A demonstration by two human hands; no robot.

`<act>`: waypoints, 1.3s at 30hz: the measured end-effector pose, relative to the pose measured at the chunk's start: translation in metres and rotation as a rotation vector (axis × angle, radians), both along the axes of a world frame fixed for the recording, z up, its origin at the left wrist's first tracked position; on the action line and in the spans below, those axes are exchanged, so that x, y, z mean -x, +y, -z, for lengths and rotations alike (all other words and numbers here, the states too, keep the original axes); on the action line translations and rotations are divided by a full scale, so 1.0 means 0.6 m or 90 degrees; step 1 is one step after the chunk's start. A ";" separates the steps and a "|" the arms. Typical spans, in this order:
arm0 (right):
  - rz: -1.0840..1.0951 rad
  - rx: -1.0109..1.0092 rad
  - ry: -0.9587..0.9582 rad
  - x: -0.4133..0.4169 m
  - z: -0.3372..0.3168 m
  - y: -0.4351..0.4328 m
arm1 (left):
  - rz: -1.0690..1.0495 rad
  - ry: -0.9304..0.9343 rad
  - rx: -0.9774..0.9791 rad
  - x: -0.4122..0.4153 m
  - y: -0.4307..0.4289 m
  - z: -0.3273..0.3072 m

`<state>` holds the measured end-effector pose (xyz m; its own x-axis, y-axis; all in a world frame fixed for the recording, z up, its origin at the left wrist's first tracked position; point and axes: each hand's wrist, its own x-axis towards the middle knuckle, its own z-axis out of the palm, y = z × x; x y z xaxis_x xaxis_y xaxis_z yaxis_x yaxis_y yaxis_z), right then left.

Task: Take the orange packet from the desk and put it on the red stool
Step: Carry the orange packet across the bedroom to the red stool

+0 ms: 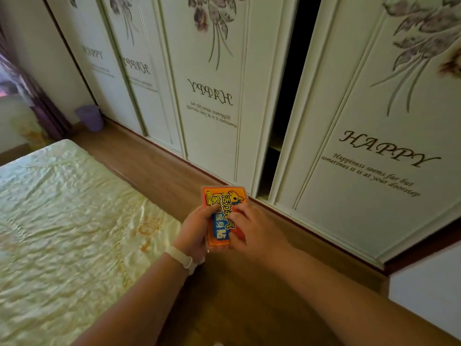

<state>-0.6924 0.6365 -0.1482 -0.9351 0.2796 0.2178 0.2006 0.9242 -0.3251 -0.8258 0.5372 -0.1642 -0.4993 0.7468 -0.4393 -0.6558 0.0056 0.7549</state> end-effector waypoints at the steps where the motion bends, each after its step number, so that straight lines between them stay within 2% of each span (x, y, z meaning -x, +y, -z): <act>1: 0.006 0.001 0.002 0.020 -0.002 0.010 | 0.006 0.007 -0.006 0.019 0.010 -0.008; 5: 0.012 0.011 0.006 0.089 -0.017 0.052 | 0.012 0.003 -0.021 0.087 0.051 -0.022; 15: -0.039 0.046 0.002 0.253 0.020 0.194 | -0.021 0.021 0.050 0.236 0.166 -0.004; 29: -0.126 0.091 0.084 0.484 -0.011 0.519 | -0.119 0.094 0.076 0.444 0.472 -0.056; 39: -0.227 0.074 0.088 0.676 -0.008 0.593 | -0.221 0.047 0.052 0.605 0.524 -0.036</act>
<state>-1.0978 0.9925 -0.1433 -0.9420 -0.0277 0.3344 -0.1796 0.8834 -0.4327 -1.1885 0.8518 -0.1425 -0.7497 0.4912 -0.4435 -0.5729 -0.1463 0.8064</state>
